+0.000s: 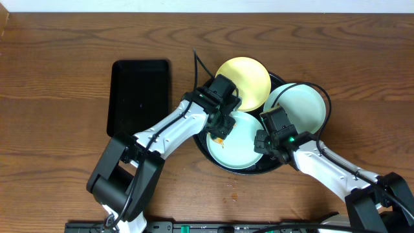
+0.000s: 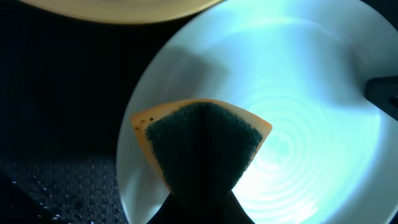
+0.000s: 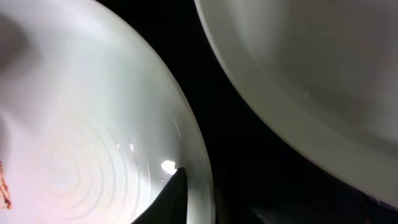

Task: Clean dirty plates on tray and stack at the side
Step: 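Carry the sponge with the left gripper onto the held plate, then scrub the pale green plate surface with the sponge in the left gripper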

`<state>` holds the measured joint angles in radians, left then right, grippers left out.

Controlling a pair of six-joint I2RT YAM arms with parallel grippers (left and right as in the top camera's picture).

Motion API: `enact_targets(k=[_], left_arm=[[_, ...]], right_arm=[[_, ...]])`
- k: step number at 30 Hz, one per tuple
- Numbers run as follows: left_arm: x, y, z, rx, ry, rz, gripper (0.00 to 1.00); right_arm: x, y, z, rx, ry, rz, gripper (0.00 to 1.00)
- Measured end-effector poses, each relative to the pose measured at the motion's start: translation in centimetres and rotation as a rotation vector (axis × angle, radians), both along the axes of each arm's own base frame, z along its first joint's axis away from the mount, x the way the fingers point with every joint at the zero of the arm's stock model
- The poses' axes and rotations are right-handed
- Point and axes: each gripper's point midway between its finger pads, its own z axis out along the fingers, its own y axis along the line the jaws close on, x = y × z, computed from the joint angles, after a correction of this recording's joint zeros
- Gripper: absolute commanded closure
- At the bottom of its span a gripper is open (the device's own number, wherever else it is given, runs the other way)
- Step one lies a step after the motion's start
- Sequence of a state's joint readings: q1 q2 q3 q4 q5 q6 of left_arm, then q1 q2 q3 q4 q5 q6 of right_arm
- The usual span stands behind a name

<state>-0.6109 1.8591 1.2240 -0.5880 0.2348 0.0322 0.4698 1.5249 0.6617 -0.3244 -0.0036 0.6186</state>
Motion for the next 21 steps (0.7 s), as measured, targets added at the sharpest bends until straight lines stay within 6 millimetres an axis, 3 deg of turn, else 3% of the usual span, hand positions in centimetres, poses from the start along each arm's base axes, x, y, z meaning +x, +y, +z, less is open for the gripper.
enact_targets(k=[4,10,14,21], left_arm=[[0.6,-0.2,0.1,-0.008,-0.024,0.0,0.93],[1.2,-0.6,0.2,-0.027,-0.056,0.0,0.92],[1.2,-0.2,-0.2,-0.004,-0.062,0.0,0.93],[1.6,0.2,-0.3,0.016,-0.087,-0.007,0.92]], right_arm=[[0.0,0.0,0.0,0.0,-0.001,0.001,0.95],[-0.1,0.0,0.0,0.002,0.002,0.003,0.85],[-0.1,0.0,0.0,0.0,0.001,0.007,0.99],[0.1,0.1,0.1,0.006,-0.004,0.002,0.99]])
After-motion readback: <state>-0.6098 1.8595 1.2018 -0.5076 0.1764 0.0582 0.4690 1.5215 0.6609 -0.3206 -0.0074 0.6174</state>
